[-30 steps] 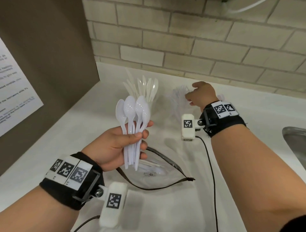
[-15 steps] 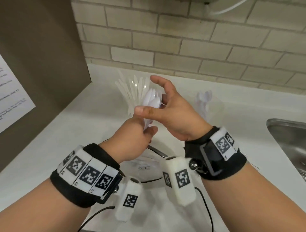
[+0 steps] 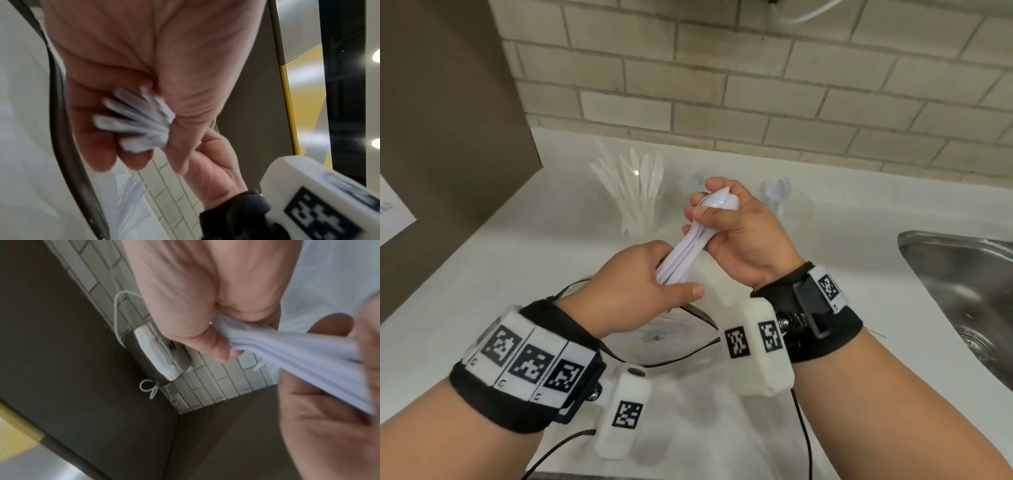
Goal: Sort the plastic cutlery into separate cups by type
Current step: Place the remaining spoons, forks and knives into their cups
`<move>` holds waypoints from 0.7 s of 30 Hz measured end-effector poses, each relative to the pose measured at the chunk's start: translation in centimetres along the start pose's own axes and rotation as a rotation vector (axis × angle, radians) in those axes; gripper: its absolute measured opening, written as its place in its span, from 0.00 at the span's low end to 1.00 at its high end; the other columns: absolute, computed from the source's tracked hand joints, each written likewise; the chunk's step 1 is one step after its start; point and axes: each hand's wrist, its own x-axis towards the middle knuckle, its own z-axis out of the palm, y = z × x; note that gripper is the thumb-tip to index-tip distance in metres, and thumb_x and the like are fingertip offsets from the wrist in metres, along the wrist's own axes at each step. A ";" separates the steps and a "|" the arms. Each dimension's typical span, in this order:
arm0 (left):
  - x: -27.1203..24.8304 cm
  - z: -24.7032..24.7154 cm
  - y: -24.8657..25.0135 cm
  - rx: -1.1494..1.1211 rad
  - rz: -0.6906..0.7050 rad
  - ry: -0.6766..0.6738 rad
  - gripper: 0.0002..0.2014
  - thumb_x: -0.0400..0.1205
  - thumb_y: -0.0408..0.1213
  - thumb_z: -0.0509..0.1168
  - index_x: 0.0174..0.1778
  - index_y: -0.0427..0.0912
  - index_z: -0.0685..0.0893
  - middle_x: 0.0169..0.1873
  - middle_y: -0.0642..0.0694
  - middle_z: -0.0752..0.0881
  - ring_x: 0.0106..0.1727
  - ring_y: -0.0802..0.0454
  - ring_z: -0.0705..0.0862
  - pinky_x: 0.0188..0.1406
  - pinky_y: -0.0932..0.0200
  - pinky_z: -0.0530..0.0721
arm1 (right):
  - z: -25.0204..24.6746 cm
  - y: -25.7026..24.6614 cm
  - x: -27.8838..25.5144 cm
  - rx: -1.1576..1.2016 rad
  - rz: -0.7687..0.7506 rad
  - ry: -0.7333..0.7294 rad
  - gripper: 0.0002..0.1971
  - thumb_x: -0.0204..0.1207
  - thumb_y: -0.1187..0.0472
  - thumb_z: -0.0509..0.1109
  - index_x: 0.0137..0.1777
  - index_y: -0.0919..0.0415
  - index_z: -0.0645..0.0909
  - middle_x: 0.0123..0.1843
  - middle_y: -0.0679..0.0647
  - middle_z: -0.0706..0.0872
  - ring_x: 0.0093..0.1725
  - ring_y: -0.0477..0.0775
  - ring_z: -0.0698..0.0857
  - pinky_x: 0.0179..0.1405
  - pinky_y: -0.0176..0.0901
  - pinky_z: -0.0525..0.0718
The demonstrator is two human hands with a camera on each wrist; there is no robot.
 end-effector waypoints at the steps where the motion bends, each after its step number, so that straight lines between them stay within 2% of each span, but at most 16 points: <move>1: -0.3 -0.1 -0.1 -0.017 -0.006 -0.003 0.21 0.69 0.57 0.75 0.52 0.51 0.80 0.39 0.52 0.87 0.37 0.57 0.85 0.37 0.60 0.80 | -0.5 -0.6 0.2 0.021 -0.014 0.036 0.18 0.75 0.83 0.62 0.51 0.57 0.75 0.42 0.56 0.81 0.42 0.54 0.83 0.47 0.50 0.83; 4: -1.6 -0.9 -0.7 -0.110 -0.026 -0.029 0.28 0.68 0.55 0.75 0.62 0.60 0.74 0.50 0.60 0.84 0.42 0.67 0.87 0.41 0.69 0.80 | -2.6 -3.7 1.1 0.046 -0.190 0.161 0.19 0.75 0.83 0.61 0.51 0.57 0.73 0.42 0.56 0.80 0.40 0.53 0.82 0.44 0.48 0.83; 6: -2.7 -1.8 -1.7 -0.077 -0.013 -0.014 0.24 0.69 0.53 0.75 0.60 0.63 0.76 0.50 0.62 0.85 0.44 0.68 0.87 0.43 0.68 0.82 | -4.6 -6.1 2.0 -0.025 -0.387 0.265 0.19 0.73 0.83 0.62 0.50 0.56 0.72 0.42 0.55 0.80 0.38 0.52 0.81 0.43 0.47 0.82; 8: -4.0 -2.7 -3.2 -0.028 0.006 -0.023 0.19 0.68 0.54 0.75 0.54 0.64 0.80 0.48 0.65 0.86 0.43 0.66 0.87 0.44 0.65 0.84 | -6.5 -7.8 2.7 -0.201 -0.577 0.387 0.18 0.69 0.79 0.65 0.50 0.56 0.72 0.41 0.54 0.81 0.39 0.51 0.81 0.44 0.48 0.82; 10: -5.5 -3.1 -4.6 0.005 0.010 -0.042 0.20 0.66 0.61 0.72 0.53 0.69 0.81 0.49 0.69 0.85 0.42 0.64 0.87 0.43 0.66 0.84 | -8.1 -8.5 3.6 -0.456 -0.693 0.548 0.17 0.67 0.73 0.67 0.50 0.53 0.72 0.42 0.53 0.81 0.40 0.50 0.82 0.47 0.46 0.84; 11: -6.1 -3.1 -5.2 0.036 0.020 -0.040 0.22 0.65 0.68 0.68 0.54 0.72 0.80 0.49 0.70 0.85 0.43 0.65 0.87 0.42 0.68 0.82 | -8.9 -8.5 4.1 -0.563 -0.730 0.605 0.17 0.67 0.71 0.67 0.49 0.50 0.71 0.43 0.53 0.81 0.41 0.49 0.82 0.48 0.46 0.85; 12: -6.5 -2.9 -5.7 0.085 0.032 -0.040 0.24 0.65 0.75 0.61 0.55 0.74 0.79 0.50 0.71 0.85 0.44 0.67 0.87 0.43 0.71 0.81 | -9.6 -8.4 4.7 -0.650 -0.753 0.636 0.17 0.67 0.70 0.67 0.49 0.48 0.71 0.44 0.53 0.81 0.42 0.50 0.82 0.49 0.49 0.86; 13: -6.7 -2.6 -6.0 0.142 0.038 -0.046 0.25 0.68 0.78 0.53 0.55 0.74 0.79 0.50 0.72 0.84 0.46 0.69 0.86 0.45 0.72 0.80 | -10.3 -8.2 5.4 -0.725 -0.764 0.650 0.18 0.67 0.69 0.67 0.49 0.45 0.70 0.45 0.53 0.81 0.42 0.51 0.83 0.50 0.51 0.86; 15: -6.7 -1.4 -6.4 0.235 0.102 -0.073 0.20 0.78 0.70 0.48 0.56 0.71 0.79 0.52 0.72 0.83 0.49 0.73 0.83 0.48 0.74 0.78 | -11.7 -7.5 6.8 -0.838 -0.718 0.657 0.19 0.68 0.69 0.67 0.47 0.42 0.69 0.47 0.54 0.81 0.44 0.52 0.82 0.49 0.47 0.85; 17: -6.0 0.0 -6.6 0.336 0.181 -0.089 0.13 0.83 0.53 0.52 0.59 0.67 0.79 0.53 0.71 0.83 0.53 0.73 0.82 0.51 0.76 0.77 | -12.8 -6.6 8.0 -0.901 -0.616 0.642 0.20 0.70 0.71 0.67 0.45 0.43 0.69 0.47 0.53 0.81 0.44 0.50 0.81 0.46 0.40 0.82; 19: -4.7 1.1 -6.6 0.471 0.171 -0.101 0.21 0.80 0.36 0.56 0.64 0.64 0.79 0.57 0.67 0.82 0.56 0.66 0.84 0.53 0.70 0.81 | -14.0 -5.7 9.0 -0.949 -0.519 0.626 0.19 0.70 0.72 0.68 0.46 0.45 0.69 0.48 0.52 0.81 0.44 0.50 0.81 0.46 0.39 0.81; 21: -3.1 1.6 -6.9 0.597 0.100 -0.115 0.28 0.80 0.29 0.58 0.72 0.61 0.74 0.64 0.63 0.79 0.63 0.60 0.82 0.59 0.63 0.81 | -14.9 -4.9 9.6 -1.029 -0.416 0.614 0.17 0.71 0.71 0.68 0.49 0.48 0.70 0.50 0.52 0.80 0.47 0.52 0.81 0.47 0.40 0.81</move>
